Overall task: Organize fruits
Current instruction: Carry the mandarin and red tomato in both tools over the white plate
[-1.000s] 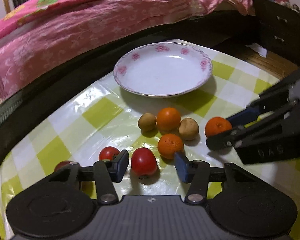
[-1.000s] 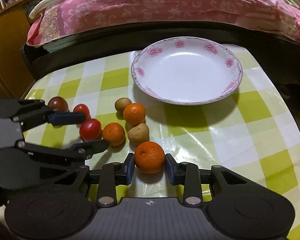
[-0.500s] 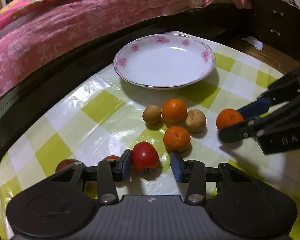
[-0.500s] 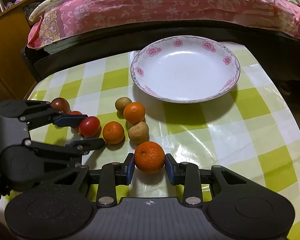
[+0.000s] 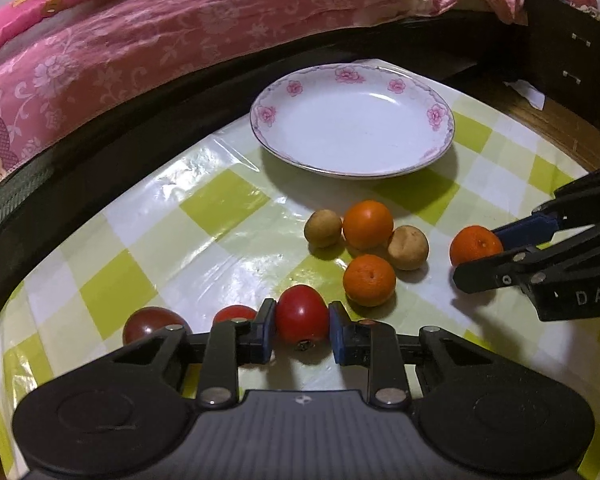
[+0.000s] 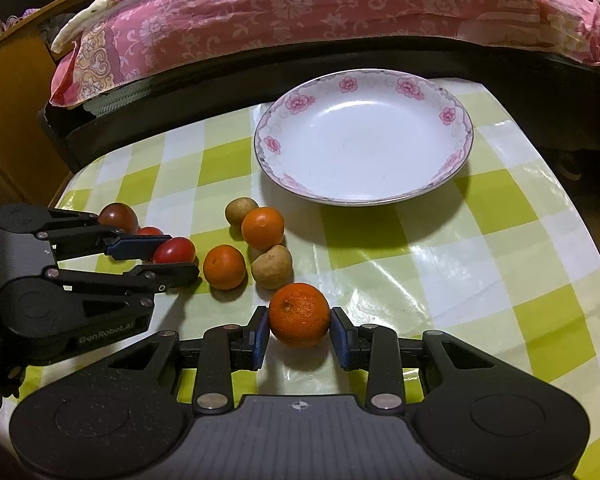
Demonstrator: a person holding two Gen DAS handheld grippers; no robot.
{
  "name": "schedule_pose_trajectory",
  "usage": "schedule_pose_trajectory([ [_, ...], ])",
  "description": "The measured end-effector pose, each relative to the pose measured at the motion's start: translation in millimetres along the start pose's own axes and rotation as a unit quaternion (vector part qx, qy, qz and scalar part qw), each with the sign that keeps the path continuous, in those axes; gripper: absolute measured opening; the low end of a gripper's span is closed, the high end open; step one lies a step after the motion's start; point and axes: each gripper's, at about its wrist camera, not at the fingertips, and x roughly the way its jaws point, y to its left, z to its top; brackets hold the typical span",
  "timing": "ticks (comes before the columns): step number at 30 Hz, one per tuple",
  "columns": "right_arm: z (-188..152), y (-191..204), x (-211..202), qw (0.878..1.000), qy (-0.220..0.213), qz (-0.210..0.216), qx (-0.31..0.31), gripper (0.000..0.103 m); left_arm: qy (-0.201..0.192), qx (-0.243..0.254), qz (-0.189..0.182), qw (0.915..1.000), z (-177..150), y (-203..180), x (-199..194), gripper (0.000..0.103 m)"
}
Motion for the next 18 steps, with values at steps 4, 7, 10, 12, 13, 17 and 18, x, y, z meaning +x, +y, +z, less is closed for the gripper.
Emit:
schedule_pose_trajectory([
  [4,-0.4,0.1,4.0,1.0,0.006,-0.003,-0.001,0.029,-0.004,0.008,0.01,0.9999,-1.0,-5.0,1.8,0.036],
  [7,-1.7,1.2,7.2,1.0,0.008,-0.006,-0.006,0.03,-0.004,0.003,0.012,0.9999,-1.7,-4.6,1.9,0.037],
  [10,-0.6,0.8,8.5,1.0,0.009,-0.005,0.0,0.03,-0.002,-0.001,0.013,0.9999,-1.3,-4.1,1.7,0.037],
  [12,-0.4,-0.2,8.5,1.0,0.008,-0.005,0.002,0.029,-0.001,0.0,0.014,0.9999,-0.5,-5.0,1.2,0.036],
  [13,-0.3,0.0,8.4,1.0,0.008,-0.005,0.002,0.029,0.0,0.003,0.015,0.9999,-0.2,-5.7,1.2,0.035],
  [17,0.3,-1.2,6.3,1.0,0.006,-0.003,0.005,0.029,0.004,0.001,0.011,0.9999,3.1,-4.9,0.9,0.035],
  [18,1.0,-1.5,5.1,1.0,0.004,-0.002,0.006,0.029,0.003,-0.001,0.008,1.0,4.1,-4.4,0.3,0.035],
])
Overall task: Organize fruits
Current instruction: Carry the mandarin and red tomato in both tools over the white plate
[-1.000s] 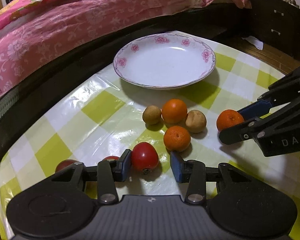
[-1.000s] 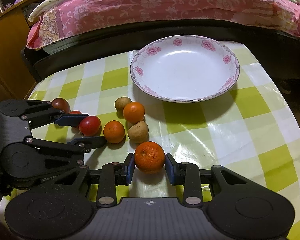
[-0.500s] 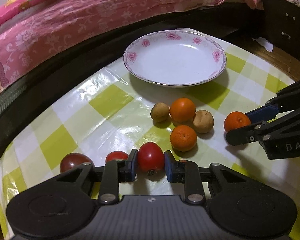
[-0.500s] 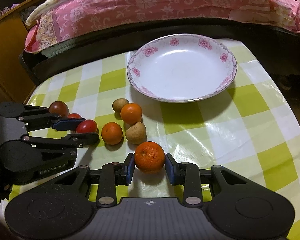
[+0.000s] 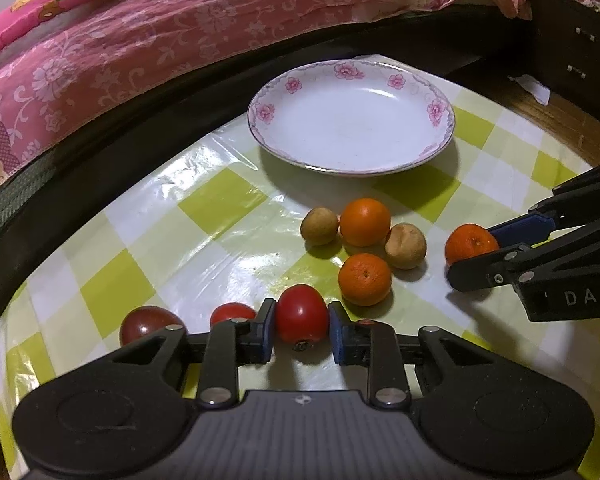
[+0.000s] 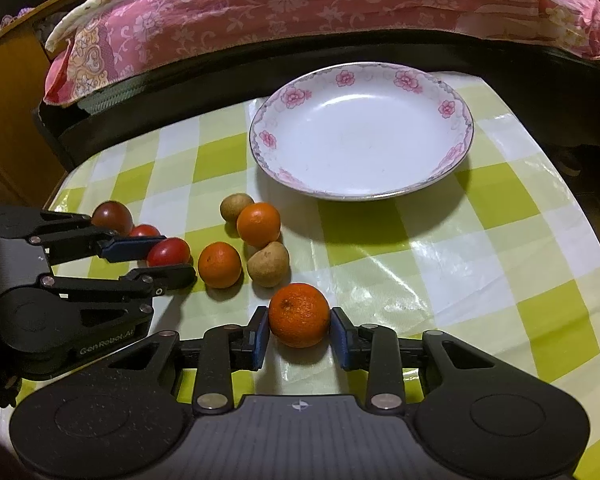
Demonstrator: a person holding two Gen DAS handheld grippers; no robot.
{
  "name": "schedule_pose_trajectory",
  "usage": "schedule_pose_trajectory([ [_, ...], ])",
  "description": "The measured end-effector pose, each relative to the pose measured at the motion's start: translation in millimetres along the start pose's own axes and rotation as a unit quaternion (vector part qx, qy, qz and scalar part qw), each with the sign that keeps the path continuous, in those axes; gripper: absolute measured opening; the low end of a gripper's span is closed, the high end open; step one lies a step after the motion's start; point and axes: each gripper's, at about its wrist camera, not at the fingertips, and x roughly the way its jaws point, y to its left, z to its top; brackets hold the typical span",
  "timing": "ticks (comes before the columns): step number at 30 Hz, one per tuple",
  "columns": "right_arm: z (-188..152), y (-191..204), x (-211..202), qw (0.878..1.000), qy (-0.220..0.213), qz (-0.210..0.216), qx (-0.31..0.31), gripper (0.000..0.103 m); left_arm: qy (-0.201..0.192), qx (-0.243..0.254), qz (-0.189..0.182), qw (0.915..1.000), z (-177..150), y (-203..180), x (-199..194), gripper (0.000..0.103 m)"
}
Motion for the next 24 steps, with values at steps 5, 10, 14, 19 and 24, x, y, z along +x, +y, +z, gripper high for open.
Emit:
schedule_pose_trajectory([
  [5,4,-3,-9,1.0,-0.016,0.008,0.008,0.028,-0.011,-0.001,-0.003,0.9999,5,-2,-5,0.035],
  [10,5,-4,-9,1.0,-0.017,0.008,0.014,0.028,-0.019,-0.007,-0.007,0.9998,13,-3,-8,0.035],
  [14,7,-3,-11,1.0,-0.024,0.011,0.015,0.028,-0.028,-0.007,-0.008,0.9996,23,-7,-9,0.035],
  [19,15,-8,-14,0.999,-0.04,0.014,0.024,0.028,-0.041,-0.01,-0.015,0.999,37,-12,-8,0.035],
  [24,24,-15,-15,0.998,-0.055,0.014,0.034,0.028,-0.048,-0.013,-0.017,0.9986,46,-12,-4,0.035],
])
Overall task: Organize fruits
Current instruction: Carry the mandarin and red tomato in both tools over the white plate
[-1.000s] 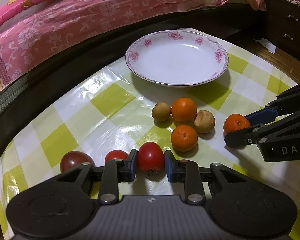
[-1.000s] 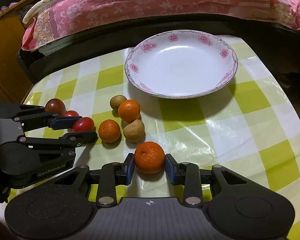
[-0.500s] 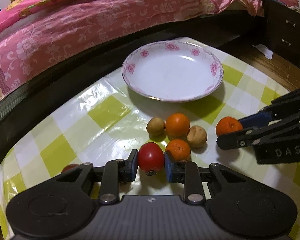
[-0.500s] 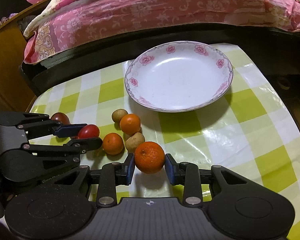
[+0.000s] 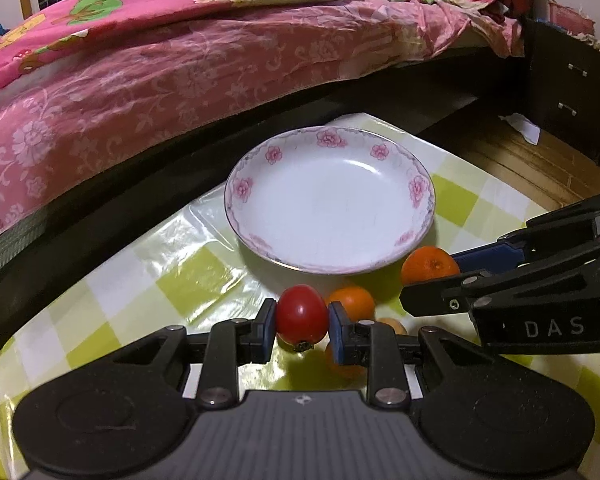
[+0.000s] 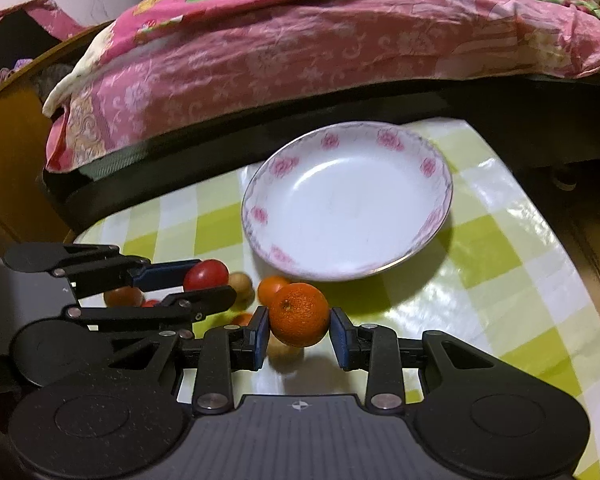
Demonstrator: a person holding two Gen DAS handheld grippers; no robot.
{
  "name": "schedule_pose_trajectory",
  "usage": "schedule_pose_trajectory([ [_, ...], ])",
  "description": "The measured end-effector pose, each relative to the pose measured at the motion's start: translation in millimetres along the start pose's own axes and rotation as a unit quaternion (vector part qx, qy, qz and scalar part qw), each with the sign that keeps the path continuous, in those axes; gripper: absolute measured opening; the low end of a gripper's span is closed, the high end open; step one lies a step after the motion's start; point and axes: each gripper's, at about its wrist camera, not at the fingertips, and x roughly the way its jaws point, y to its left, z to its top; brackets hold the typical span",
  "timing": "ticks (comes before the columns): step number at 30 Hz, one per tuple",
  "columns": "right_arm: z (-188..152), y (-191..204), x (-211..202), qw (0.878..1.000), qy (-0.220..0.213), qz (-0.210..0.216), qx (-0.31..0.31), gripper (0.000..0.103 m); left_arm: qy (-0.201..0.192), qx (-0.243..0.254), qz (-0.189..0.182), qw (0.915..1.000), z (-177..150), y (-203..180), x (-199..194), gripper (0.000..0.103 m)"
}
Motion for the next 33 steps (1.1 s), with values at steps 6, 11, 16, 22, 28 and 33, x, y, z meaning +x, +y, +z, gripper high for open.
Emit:
schedule_pose_trajectory([
  [6,10,-4,5,1.0,-0.01,-0.006,-0.004,0.029,-0.01,0.003,0.0,1.0,10,-1,7,0.035],
  [11,22,-11,11,1.0,-0.021,-0.015,-0.007,0.029,-0.017,0.0,0.002,0.9999,24,1,16,0.035],
  [16,32,-21,18,0.999,-0.026,-0.021,-0.006,0.029,-0.019,0.001,0.001,0.9998,33,1,26,0.035],
  [22,39,-30,32,0.999,-0.02,-0.027,-0.013,0.029,-0.013,0.002,0.003,0.9999,34,1,37,0.035],
  [28,39,-35,39,0.999,-0.017,-0.029,-0.014,0.029,-0.012,0.003,0.003,0.9999,34,-1,43,0.035],
  [33,40,-36,42,0.999,-0.017,-0.033,-0.018,0.029,-0.013,0.01,0.008,0.9998,33,-2,43,0.035],
])
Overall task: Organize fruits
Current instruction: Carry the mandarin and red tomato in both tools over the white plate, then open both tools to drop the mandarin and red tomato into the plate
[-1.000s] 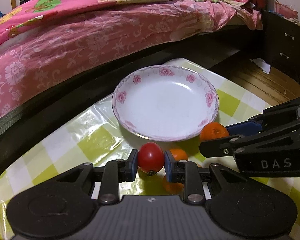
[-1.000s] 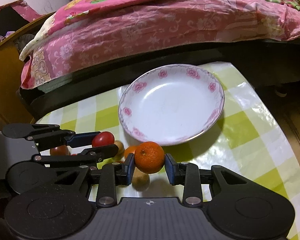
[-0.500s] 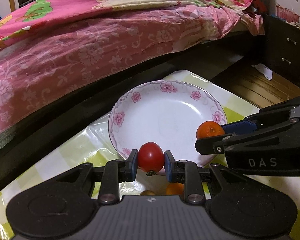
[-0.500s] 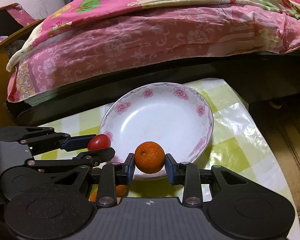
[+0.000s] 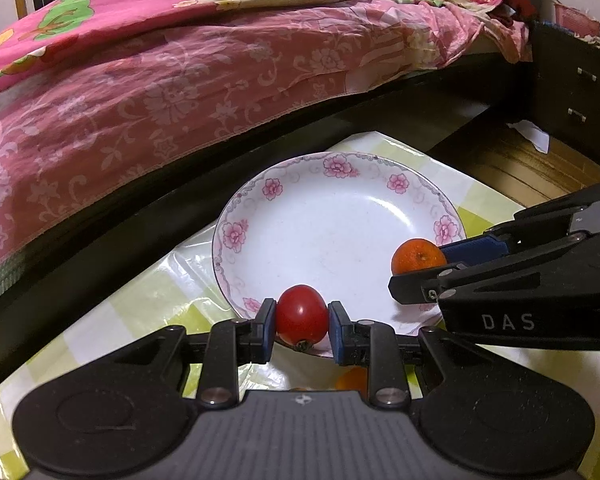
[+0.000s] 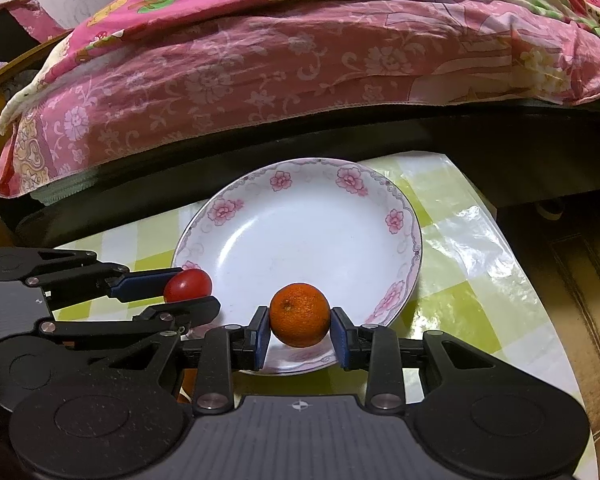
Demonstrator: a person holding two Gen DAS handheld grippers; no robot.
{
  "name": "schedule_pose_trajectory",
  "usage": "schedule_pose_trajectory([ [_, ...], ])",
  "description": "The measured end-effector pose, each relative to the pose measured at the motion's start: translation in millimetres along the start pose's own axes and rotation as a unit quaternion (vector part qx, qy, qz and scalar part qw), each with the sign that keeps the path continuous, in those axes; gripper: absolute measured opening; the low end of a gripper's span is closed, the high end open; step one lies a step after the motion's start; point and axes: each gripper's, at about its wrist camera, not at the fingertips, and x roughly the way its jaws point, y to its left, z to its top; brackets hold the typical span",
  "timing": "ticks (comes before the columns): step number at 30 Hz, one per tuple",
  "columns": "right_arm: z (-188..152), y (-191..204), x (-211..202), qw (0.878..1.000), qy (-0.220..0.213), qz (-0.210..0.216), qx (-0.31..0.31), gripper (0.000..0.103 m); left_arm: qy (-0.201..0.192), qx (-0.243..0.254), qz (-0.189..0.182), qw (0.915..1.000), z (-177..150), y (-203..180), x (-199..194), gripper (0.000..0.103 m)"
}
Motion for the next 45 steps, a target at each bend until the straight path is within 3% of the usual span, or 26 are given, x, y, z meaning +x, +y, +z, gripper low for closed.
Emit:
schedule_pose_trajectory([
  [45,-0.1,-1.3,0.3,1.0,-0.012,-0.017,-0.002,0.036,0.0,0.002,0.013,0.9999,4.5,-0.7,-0.2,0.037],
])
